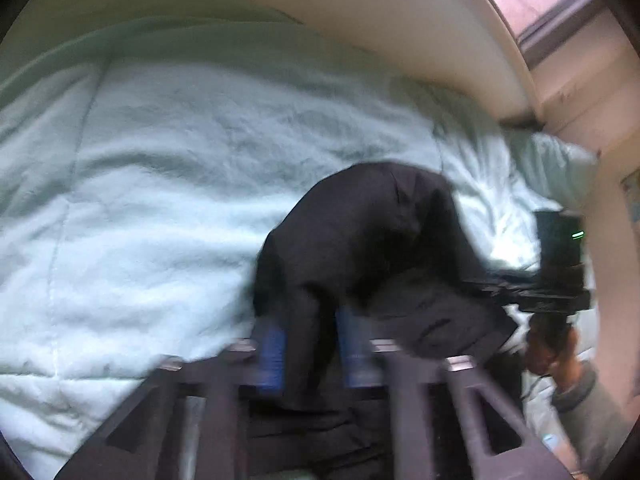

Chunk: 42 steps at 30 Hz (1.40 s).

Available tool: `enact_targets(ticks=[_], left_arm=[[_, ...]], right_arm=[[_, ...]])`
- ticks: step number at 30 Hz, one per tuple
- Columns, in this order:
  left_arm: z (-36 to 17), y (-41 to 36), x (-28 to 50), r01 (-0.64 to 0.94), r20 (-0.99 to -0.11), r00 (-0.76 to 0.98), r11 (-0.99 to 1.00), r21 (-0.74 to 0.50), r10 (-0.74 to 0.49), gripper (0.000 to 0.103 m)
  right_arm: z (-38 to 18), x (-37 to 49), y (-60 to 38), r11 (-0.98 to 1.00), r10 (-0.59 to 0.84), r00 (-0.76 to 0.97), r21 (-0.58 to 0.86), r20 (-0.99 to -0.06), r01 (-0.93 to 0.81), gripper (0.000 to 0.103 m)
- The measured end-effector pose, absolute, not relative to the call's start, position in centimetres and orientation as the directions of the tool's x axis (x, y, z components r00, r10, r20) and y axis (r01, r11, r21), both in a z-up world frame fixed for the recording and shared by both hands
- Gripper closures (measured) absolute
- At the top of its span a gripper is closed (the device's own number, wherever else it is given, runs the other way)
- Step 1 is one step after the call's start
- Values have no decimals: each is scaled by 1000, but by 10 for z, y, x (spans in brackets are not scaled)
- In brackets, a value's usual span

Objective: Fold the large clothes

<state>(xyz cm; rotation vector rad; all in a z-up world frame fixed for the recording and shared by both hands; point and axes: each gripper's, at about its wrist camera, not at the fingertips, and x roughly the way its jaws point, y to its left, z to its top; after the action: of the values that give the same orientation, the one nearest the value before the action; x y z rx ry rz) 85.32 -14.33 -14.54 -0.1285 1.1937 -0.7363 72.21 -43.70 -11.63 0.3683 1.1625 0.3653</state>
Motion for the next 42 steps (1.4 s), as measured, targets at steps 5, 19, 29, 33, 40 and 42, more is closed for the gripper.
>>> enact_targets(ticks=[5, 19, 29, 33, 40, 42], left_arm=[[-96, -126, 792, 551, -741, 244, 718, -424, -625, 93], [-11, -68, 505, 651, -720, 355, 710, -268, -596, 93], [-83, -23, 421, 465, -805, 258, 799, -381, -534, 91], [-26, -9, 428, 487, -765, 346, 801, -349, -544, 91], [10, -59, 506, 485, -683, 366, 756, -440, -632, 82], [-10, -69, 519, 445, -700, 315, 751, -487, -641, 82]], right_arm=[[-60, 673, -428, 897, 439, 453, 411, -776, -164, 84], [30, 409, -364, 971, 230, 623, 132, -748, -200, 86], [-32, 322, -369, 971, 237, 425, 233, -874, -61, 85], [13, 332, -380, 973, 212, 507, 228, -836, -32, 61], [53, 429, -320, 955, 278, 518, 289, -809, -60, 52], [33, 450, -298, 953, 294, 472, 295, -831, -74, 52]])
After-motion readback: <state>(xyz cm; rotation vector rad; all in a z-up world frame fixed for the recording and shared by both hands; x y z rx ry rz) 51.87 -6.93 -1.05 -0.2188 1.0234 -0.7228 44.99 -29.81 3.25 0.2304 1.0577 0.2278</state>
